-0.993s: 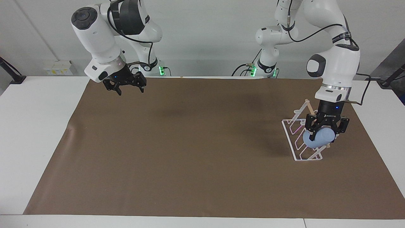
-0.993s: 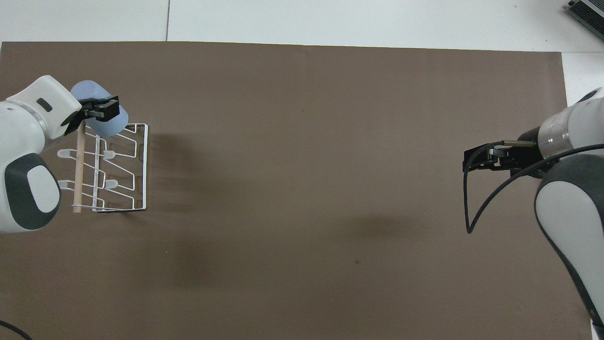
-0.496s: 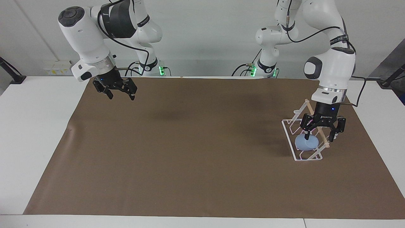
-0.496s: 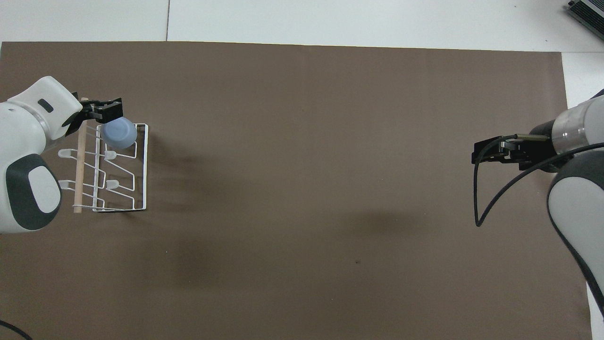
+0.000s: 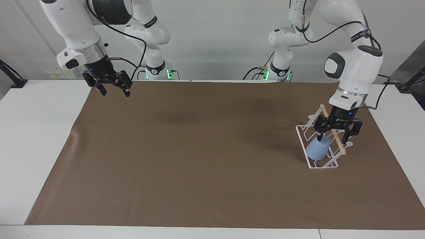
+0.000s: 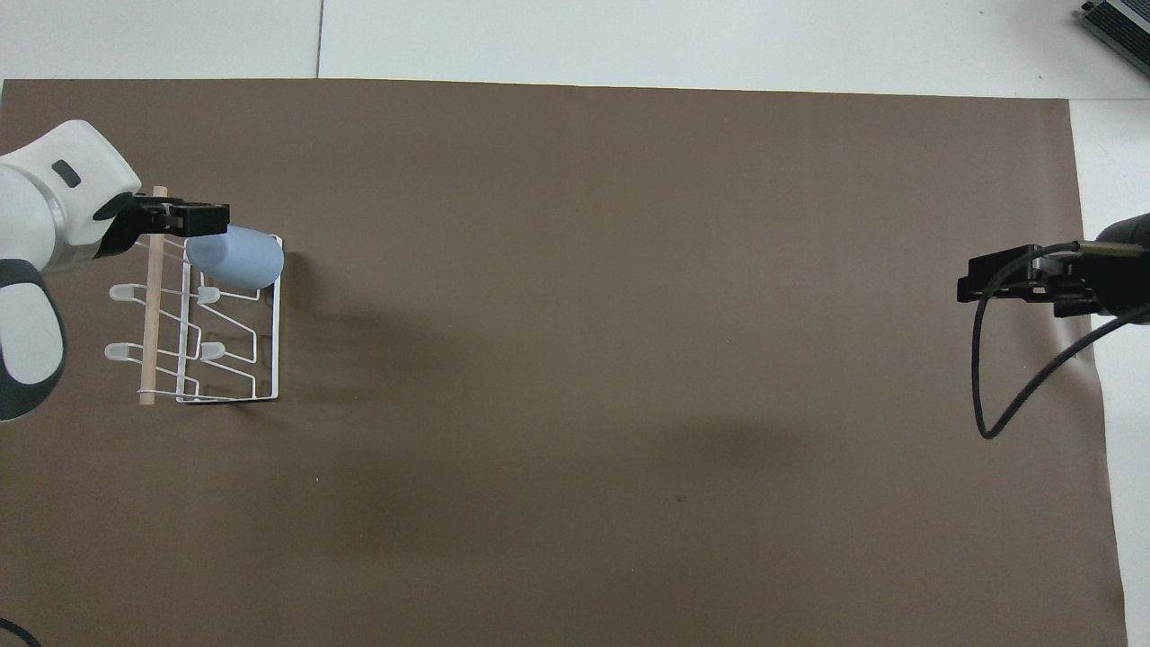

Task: Hang cup on cup holder
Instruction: 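Lower the cup onto the rack hook with the left gripper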

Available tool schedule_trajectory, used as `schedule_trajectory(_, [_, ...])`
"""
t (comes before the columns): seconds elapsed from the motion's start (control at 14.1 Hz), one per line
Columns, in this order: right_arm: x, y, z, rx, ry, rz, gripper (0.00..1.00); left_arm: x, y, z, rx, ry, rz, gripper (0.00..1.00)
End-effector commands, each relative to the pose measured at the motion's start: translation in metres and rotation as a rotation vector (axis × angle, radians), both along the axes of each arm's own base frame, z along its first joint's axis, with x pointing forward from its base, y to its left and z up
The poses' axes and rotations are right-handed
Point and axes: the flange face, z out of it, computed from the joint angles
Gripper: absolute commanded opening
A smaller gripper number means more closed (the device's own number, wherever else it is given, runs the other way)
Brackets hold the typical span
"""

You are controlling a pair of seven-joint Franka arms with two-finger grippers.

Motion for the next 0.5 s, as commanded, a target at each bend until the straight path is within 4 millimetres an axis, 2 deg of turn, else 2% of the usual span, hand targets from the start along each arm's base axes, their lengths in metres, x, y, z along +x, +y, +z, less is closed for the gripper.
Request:
schedule_trajectory(0.0, [-0.004,-0.012,0.006,-0.048,0.013,0.052,1.00,-0.011,-0.001,0.033,0.017,0.086,-0.003,1.00])
schedule_trajectory(0.28, [-0.007,-0.019,0.009,-0.054,0.015,0.047,1.00,-0.032,-0.007,0.068,0.038,0.232,-0.022,1.00])
schedule_trajectory(0.43, [-0.010,-0.025,0.008,-0.051,0.018,0.034,1.00,-0.042,-0.013,0.088,0.031,0.297,0.071,1.00])
